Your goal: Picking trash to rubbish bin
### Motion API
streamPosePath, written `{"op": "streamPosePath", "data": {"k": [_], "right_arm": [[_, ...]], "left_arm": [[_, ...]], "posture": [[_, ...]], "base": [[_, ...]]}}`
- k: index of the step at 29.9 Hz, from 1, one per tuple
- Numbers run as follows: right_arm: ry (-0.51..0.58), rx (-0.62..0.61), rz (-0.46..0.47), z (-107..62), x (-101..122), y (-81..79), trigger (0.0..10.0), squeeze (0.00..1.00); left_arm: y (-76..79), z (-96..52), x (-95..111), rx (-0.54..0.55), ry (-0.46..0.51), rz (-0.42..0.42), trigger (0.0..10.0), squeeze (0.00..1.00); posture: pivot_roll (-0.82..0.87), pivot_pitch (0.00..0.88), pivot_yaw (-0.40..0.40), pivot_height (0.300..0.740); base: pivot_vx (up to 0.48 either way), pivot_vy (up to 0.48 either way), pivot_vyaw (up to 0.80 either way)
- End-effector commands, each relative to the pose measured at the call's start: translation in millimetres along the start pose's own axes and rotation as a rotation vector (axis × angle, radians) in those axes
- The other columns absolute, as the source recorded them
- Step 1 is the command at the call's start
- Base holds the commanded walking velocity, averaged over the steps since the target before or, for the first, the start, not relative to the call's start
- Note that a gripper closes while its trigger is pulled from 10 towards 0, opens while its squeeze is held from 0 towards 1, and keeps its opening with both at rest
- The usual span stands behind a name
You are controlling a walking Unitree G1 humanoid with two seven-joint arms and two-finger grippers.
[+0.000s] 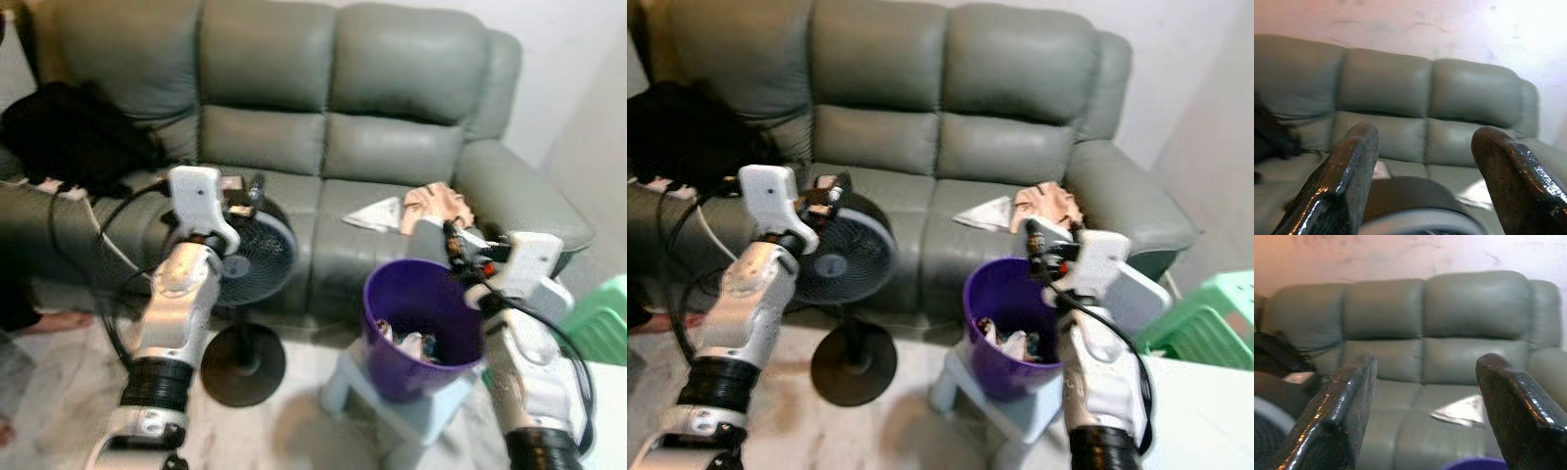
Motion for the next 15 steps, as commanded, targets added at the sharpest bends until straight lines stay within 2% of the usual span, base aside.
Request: {"op": "streamPosePath", "data": {"k": [1, 10, 15], "right_arm": [[0.004, -0.041, -0.017, -2.1, 4.0, 16.0, 10.0, 0.00], [-0.004, -0.040, -0.022, -3.8, 3.7, 17.0, 10.0, 0.00], [-0.008, -0.040, -0.018, -4.7, 3.5, 17.1, 10.0, 0.00]], "left_arm": [[14.4, 2.9, -6.1, -0.037, -0.013, -0.014, 10.0, 0.00], [11.9, 5.0, -4.5, -0.031, -0.008, -0.011, 10.0, 0.00], [11.5, 5.3, -4.7, -0.021, -0.004, -0.026, 10.0, 0.00]], "posture": [[0.01, 0.000, -0.061, 0.740], [0.01, 0.000, -0.062, 0.740], [0.00, 0.000, -0.061, 0.740]], "base": [[0.000, 0.465, 0.00], [0.000, 0.480, 0.00], [0.000, 0.054, 0.00]]}}
Point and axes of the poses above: a point about 5 cm out from each wrist's last joint towards the gripper, its own z axis pointing out of the wrist towards the gripper, its own x axis along the axis of the wrist's last joint, y = z × x, the point moved 5 cm from there along z, pointing out of the wrist towards the gripper, and after that the axes turned 14 degrees about -z, right-handed, at the moved point
